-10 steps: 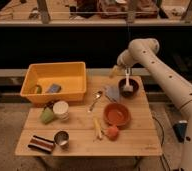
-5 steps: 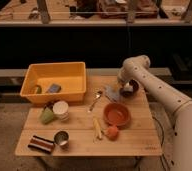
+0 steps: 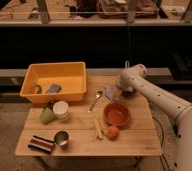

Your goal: Place towel in tray

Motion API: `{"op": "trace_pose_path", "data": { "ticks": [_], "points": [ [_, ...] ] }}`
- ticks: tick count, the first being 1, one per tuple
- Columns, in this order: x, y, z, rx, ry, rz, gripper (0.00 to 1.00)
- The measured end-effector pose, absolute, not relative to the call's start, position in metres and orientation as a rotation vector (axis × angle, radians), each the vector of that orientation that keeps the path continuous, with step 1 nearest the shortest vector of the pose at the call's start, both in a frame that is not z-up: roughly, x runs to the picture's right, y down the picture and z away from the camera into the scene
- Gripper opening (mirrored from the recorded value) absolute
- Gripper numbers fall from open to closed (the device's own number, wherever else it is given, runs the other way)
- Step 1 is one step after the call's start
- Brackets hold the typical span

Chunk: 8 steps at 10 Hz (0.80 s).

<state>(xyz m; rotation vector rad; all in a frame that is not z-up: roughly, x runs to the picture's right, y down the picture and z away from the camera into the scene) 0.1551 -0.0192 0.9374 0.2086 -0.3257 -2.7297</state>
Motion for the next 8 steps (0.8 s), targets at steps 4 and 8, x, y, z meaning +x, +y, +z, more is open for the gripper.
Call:
{"op": "trace_pose_path", "data": {
  "ticks": [4,8],
  "points": [
    [0.141,-0.035,0.933,0.216,-0.413,-2.833,0.8],
    [0.109,-0.023,0.944,0.258,-0.527,-2.904,0.8]
  ]
}}
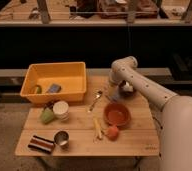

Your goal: Place towel in tray

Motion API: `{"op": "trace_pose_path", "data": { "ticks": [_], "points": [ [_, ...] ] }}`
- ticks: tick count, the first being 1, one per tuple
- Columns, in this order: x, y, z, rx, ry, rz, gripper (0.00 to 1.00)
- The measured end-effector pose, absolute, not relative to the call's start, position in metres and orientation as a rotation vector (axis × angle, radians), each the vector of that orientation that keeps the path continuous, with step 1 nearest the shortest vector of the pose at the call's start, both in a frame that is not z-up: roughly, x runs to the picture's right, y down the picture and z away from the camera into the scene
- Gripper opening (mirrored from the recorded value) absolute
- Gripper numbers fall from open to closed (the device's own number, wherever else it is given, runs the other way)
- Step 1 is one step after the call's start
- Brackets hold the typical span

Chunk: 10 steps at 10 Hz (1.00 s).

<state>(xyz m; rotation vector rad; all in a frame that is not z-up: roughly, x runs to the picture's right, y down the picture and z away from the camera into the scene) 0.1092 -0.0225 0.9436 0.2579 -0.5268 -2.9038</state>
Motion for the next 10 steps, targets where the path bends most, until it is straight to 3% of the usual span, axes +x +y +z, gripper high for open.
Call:
{"op": "trace_pose_path", "data": {
  "ticks": [4,10],
  "points": [
    [0.112,0.007,0.974,0.241,-0.592,-2.854,0.8],
    [0.143,0.015,1.001,0.219,-0.667,-2.751,0.8]
  ]
}}
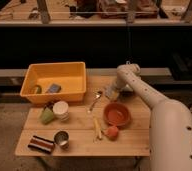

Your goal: Place towel in tray

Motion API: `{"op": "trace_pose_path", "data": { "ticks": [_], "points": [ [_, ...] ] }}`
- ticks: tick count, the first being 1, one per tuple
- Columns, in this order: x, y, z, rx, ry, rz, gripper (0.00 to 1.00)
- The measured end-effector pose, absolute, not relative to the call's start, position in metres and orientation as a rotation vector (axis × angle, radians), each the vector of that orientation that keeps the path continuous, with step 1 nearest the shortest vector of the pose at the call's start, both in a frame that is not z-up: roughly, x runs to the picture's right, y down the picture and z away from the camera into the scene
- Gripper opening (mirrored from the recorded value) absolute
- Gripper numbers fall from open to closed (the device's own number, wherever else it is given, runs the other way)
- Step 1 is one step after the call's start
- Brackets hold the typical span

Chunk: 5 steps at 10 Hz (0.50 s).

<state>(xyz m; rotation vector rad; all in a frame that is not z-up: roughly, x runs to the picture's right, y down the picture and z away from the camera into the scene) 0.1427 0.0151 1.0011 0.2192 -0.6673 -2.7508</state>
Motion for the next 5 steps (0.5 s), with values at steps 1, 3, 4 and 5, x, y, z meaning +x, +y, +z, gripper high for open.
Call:
{"op": "trace_pose_path", "data": {
  "ticks": [1,3,4,5],
  "points": [
    [0.14,0.021,1.007,0.213,-0.698,-2.748,0.8],
    [0.127,0.022,1.015,0.22,-0.726,-2.758,0.72],
    [0.121,0.023,1.015,0.229,-0.733,-2.76,0.62],
    [0.122,0.022,1.013,0.233,-0.731,-2.758,0.52]
  ]
}}
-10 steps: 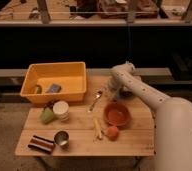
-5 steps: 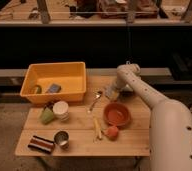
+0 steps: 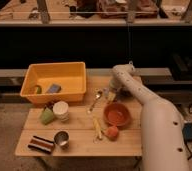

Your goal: Place towel in tray

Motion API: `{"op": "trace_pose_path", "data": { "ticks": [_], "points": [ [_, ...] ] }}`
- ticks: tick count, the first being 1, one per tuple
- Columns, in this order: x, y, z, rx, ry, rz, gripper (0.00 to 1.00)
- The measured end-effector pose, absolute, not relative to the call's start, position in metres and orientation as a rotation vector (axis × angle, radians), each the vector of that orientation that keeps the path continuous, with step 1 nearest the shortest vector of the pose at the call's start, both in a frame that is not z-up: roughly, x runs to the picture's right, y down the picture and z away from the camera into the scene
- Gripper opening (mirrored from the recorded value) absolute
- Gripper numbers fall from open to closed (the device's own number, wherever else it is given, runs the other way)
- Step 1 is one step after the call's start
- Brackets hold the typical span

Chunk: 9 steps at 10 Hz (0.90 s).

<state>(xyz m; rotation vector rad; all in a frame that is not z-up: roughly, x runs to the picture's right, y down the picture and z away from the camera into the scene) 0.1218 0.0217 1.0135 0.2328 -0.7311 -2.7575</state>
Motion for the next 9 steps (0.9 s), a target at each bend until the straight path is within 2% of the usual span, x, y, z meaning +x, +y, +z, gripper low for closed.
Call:
{"op": "trace_pose_path", "data": {
  "ticks": [1,3,5,7,9],
  "points": [
    [0.123,0.021,1.013,0.233,-0.73,-2.756,0.45],
    [0.123,0.019,1.01,0.228,-0.728,-2.763,0.21],
    [0.125,0.018,1.009,0.222,-0.726,-2.767,0.03],
    [0.126,0.019,1.008,0.225,-0.728,-2.764,0.0],
    [0.126,0.009,0.99,0.292,-0.664,-2.741,0.0]
  ]
}}
